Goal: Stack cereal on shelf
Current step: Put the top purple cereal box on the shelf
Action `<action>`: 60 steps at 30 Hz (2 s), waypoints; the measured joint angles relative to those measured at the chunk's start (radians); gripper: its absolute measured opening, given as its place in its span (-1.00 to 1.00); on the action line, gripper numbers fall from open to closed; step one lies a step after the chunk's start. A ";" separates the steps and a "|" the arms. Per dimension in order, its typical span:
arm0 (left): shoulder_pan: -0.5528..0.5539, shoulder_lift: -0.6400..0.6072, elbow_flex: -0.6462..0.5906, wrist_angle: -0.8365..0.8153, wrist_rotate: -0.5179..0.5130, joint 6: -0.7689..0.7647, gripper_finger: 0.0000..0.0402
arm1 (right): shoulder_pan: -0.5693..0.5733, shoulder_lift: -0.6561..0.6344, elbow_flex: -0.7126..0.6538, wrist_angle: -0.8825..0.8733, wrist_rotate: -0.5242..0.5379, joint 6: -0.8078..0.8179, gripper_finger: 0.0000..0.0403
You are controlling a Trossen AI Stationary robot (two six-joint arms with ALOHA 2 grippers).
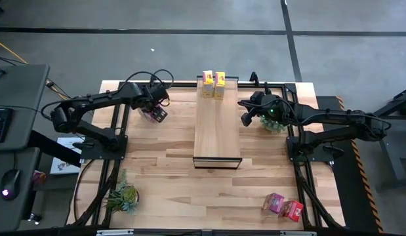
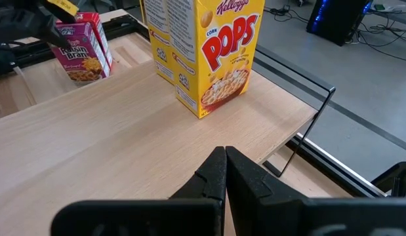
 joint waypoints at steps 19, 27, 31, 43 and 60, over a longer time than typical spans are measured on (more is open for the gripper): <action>-0.002 0.013 0.008 0.001 0.002 0.034 -0.27 | 0.000 0.000 0.000 0.001 0.000 0.000 -1.00; -0.046 0.012 0.208 -0.058 0.104 0.085 -0.44 | 0.000 0.000 0.000 0.007 0.000 0.000 -1.00; -0.097 0.012 0.407 -0.178 0.069 0.149 -0.45 | 0.000 0.000 0.000 0.007 0.000 0.000 -1.00; -0.371 0.194 0.862 -0.237 0.012 0.468 -0.45 | 0.000 0.000 0.000 0.008 0.000 0.000 -1.00; -0.409 0.607 1.245 -0.308 0.015 0.776 -0.45 | 0.000 0.000 0.000 0.007 0.000 0.000 -1.00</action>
